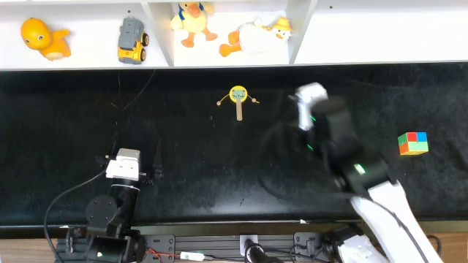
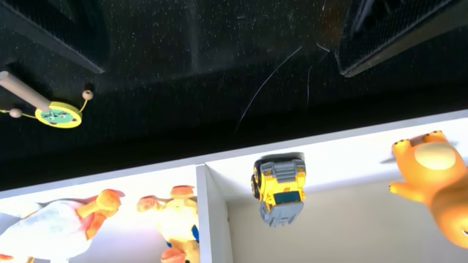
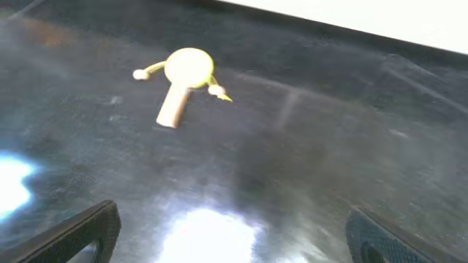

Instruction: Store Toys

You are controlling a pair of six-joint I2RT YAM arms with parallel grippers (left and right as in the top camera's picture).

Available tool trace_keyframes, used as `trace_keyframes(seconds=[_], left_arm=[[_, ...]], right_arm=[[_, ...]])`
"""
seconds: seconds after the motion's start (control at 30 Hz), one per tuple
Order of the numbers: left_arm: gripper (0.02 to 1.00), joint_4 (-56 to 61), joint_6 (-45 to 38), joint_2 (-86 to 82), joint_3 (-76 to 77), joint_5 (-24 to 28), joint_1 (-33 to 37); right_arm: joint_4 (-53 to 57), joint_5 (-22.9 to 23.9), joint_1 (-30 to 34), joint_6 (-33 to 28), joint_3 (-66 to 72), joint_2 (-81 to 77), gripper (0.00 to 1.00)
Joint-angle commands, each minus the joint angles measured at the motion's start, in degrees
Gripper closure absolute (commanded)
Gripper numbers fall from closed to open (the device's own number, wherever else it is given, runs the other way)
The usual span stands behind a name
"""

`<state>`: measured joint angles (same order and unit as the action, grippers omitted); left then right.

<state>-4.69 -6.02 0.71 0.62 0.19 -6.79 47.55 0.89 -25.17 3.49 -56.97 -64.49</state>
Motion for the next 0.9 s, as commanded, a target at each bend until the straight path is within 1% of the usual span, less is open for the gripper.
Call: trace_keyframes(seconds=[0.03, 0.13, 0.17, 0.23, 0.3, 0.43, 0.6, 0.67, 0.8, 0.9], left_arm=[[0.020, -0.09, 0.74, -0.57, -0.17, -0.33, -0.26], [0.020, -0.09, 0.74, -0.57, -0.17, -0.33, -0.26], [0.020, -0.09, 0.74, -0.57, -0.17, -0.33, -0.26], [0.020, -0.09, 0.74, -0.57, -0.17, -0.33, -0.26], [0.020, -0.09, 0.74, -0.57, -0.17, -0.33, -0.26], [0.020, -0.09, 0.74, -0.57, -0.17, -0.33, -0.26], [0.020, -0.09, 0.74, -0.57, -0.17, -0.33, -0.26], [0.020, -0.09, 0.74, -0.57, -0.17, -0.33, -0.26], [0.020, -0.09, 0.74, -0.57, -0.17, -0.33, -0.26], [0.020, -0.09, 0.74, -0.57, -0.17, -0.33, -0.26]], right_arm=[[-1.16, -0.48, -6.12, 3.26, -5.66, -10.75, 0.005], [-1.18, -0.83, -9.81, 4.24, -8.50, -18.27, 0.001], [-1.31, -0.57, -10.49, 5.79, -8.98, -20.20, 0.007], [-1.38, 1.09, -11.13, 10.25, -9.81, -23.21, 0.060], [-1.55, 2.34, -11.30, 15.34, -10.82, -27.04, 0.003], [-3.65, 4.59, -11.30, 21.77, -12.72, -33.14, 0.005], [-9.86, 7.17, -11.91, 22.77, -14.71, -38.45, 0.005], [-11.04, 7.91, -12.04, 24.52, -15.30, -40.15, 0.005], [-11.45, 7.98, -12.04, 28.61, -15.54, -43.58, 0.005], [-11.43, 7.72, -12.04, 29.79, -15.54, -45.11, 0.007]])
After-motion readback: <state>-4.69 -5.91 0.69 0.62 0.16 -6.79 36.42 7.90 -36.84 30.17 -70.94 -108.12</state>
